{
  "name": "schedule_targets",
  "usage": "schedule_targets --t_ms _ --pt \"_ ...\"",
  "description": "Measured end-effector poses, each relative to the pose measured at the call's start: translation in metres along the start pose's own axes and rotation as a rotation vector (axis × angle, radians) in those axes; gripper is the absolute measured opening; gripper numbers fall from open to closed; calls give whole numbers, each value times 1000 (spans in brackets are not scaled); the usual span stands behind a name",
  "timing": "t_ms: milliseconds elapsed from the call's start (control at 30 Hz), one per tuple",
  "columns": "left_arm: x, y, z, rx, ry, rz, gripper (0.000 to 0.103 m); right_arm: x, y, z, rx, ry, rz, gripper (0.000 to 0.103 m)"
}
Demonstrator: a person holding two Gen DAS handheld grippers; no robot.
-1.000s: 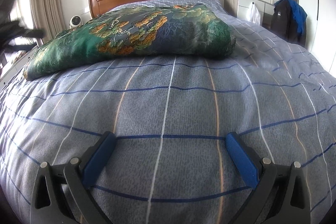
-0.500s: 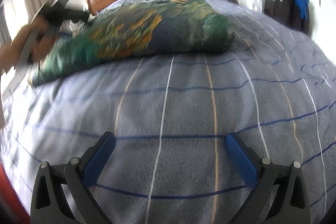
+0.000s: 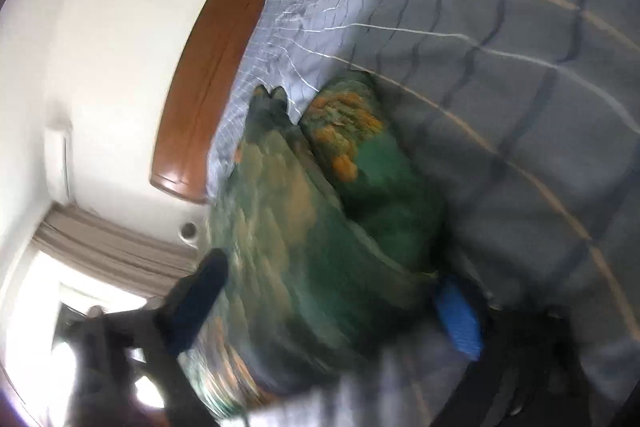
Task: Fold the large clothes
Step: 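Grasp the hem end of the folded jacket with both tools and lift, then fold the hem end over toward the collar and open both tools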
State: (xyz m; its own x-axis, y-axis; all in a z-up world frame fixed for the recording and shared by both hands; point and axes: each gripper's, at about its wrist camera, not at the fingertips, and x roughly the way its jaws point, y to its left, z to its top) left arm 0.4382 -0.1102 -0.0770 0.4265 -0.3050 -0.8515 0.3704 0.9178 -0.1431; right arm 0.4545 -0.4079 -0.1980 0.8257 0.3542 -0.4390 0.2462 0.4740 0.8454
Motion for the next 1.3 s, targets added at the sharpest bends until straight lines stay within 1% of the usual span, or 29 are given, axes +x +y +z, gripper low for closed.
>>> schedule_targets --t_ms 33,67,100,133,200,233,300,367,400,433,467,500,567,633,700,733,767,800,833,867,900,933,967,1000,1067,1133,1200,1267,1300 --pt "-3 1 1 -3 -6 9 89 2 6 1 0 8 -28 50" --pt "-15 2 5 -19 -28 -36 89 -2 14 1 -19 4 -12 37" --pt "-28 2 10 -35 -51 -97 89 -12 33 -1 -100 -22 5 34" --pt "-45 2 19 -44 -77 -169 90 -23 56 -7 -221 -48 -1 33" --pt "-74 -7 38 -9 -109 -261 95 -43 109 -34 -517 -111 -26 32" --pt "-88 -16 49 22 -115 -301 99 -49 130 -48 -626 -136 -30 32" --pt "-107 -33 67 82 -100 -367 99 -52 168 -78 -813 -170 -27 32" --pt "-125 -47 80 136 -87 -402 99 -47 198 -108 -990 -183 -30 32" --pt "-133 -53 85 165 -76 -402 100 -41 212 -126 -1091 -189 -41 32" --pt "-136 -59 87 192 -44 -390 101 -38 221 -141 -1172 -191 -49 32" --pt "-135 -63 89 210 -22 -360 101 -34 230 -158 -1263 -194 -55 31" --pt "-135 -65 87 241 2 -303 101 -31 237 -175 -1346 -208 -66 31" --pt "-132 -66 78 294 33 -186 101 -27 247 -199 -1460 -224 -84 31" --pt "-130 -60 69 297 49 -118 101 -25 251 -217 -1535 -232 -97 31" --pt "-127 -56 60 269 57 -41 98 -18 253 -239 -1656 -253 -116 31" --pt "-124 -56 58 254 59 0 70 -17 252 -253 -1715 -258 -116 30" --pt "-123 -52 53 241 63 61 35 -18 252 -265 -1744 -254 -108 30" --pt "-121 -44 52 212 68 75 34 -15 252 -271 -1758 -242 -98 30" --pt "-125 -32 50 167 63 45 29 -13 252 -272 -1746 -226 -91 31" --pt "-132 -22 47 141 57 33 27 -7 255 -267 -1715 -200 -85 36" --pt "-138 -11 45 127 46 33 27 -7 255 -262 -1671 -174 -62 48" --pt "-147 3 42 107 29 29 27 -13 255 -256 -1617 -147 -12 58" --pt "-155 20 40 82 19 14 27 -20 255 -253 -1571 -114 34 75" --pt "-160 34 39 58 11 -1 27 -31 254 -245 -1497 -70 93 81" --pt "-175 80 32 -11 -6 -20 27 -49 250 -226 -1352 -35 179 84" --pt "-174 122 24 -71 -12 -25 28 -58 243 -207 -1247 -19 208 85" --pt "-166 161 12 -150 -8 -32 28 -53 238 -193 -1199 -24 184 85" --pt "-153 203 -7 -252 1 -54 28 -41 235 -184 -1191 -15 145 85" --pt "-147 214 -17 -284 5 -60 28 -33 236 -180 -1178 0 127 85"
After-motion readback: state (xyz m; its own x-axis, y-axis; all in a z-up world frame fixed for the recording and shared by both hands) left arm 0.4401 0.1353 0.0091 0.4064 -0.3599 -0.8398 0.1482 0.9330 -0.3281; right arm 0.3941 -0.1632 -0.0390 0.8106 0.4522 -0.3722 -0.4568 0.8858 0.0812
